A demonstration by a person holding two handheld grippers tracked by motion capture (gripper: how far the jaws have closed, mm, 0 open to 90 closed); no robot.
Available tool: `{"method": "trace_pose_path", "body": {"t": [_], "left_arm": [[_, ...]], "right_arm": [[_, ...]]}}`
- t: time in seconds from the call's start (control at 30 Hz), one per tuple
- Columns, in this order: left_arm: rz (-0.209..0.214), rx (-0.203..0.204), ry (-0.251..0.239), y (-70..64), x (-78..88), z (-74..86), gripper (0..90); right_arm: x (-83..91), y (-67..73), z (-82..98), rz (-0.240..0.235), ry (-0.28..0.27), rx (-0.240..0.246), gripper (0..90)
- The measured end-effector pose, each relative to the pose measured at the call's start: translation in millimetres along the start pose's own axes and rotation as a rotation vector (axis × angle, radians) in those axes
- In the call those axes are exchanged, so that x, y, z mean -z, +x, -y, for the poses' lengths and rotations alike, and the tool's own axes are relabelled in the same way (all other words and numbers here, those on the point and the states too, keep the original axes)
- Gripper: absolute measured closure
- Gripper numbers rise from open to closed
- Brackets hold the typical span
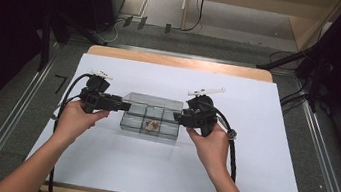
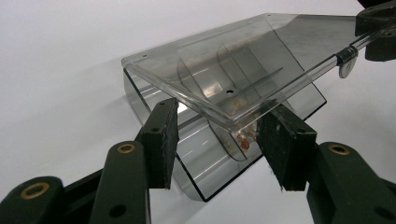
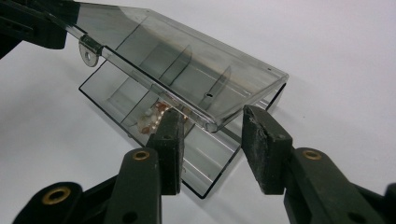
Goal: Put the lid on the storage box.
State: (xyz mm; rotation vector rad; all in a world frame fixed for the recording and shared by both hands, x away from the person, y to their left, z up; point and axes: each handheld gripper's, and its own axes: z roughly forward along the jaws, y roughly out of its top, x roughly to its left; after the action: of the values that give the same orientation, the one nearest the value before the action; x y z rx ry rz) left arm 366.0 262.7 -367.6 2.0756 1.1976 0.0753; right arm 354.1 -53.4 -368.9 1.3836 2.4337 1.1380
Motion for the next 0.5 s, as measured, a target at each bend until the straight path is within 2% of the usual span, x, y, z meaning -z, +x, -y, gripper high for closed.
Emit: {"method": "trace_pose_path", "body": {"t": [0.5], "left_arm": [[-0.005,-0.027,-0.004,-3.2,-3.2,12.6,49.1]], "right_arm": [[-3.9,2.1,14.4,-0.003,-0.005,0.014,60.4]]}}
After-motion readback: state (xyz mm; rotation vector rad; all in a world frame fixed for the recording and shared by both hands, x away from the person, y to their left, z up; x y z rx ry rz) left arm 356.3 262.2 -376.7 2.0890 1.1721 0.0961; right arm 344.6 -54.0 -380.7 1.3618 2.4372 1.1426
